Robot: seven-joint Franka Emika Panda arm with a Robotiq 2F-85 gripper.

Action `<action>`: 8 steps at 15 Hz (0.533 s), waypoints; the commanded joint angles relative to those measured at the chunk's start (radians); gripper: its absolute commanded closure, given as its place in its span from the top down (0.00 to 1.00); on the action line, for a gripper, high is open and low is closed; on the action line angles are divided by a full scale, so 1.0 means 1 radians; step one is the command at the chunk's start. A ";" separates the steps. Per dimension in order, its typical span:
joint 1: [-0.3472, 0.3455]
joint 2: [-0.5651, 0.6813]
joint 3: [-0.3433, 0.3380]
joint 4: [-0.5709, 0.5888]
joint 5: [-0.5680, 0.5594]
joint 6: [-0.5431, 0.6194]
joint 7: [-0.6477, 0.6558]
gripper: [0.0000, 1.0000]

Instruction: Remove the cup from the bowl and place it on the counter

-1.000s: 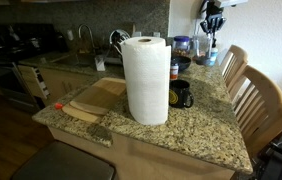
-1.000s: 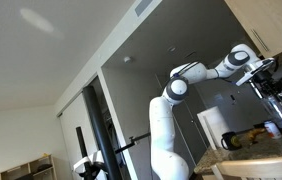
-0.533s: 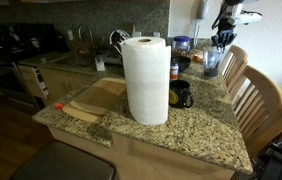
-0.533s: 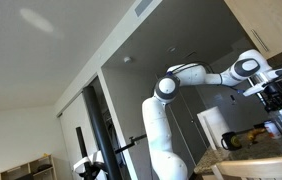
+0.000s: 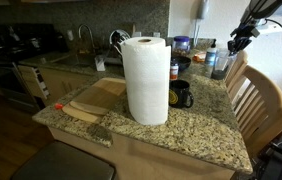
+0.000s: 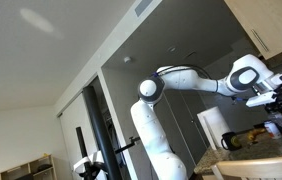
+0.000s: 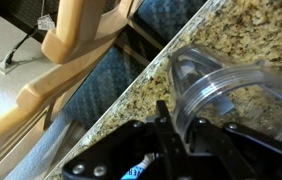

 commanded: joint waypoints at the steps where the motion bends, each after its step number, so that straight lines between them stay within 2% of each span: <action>1: -0.019 -0.097 -0.006 -0.205 -0.029 0.103 -0.037 0.43; 4: -0.017 -0.116 -0.010 -0.272 -0.023 0.088 -0.022 0.62; 8: -0.022 -0.132 -0.014 -0.298 -0.025 0.074 -0.001 0.92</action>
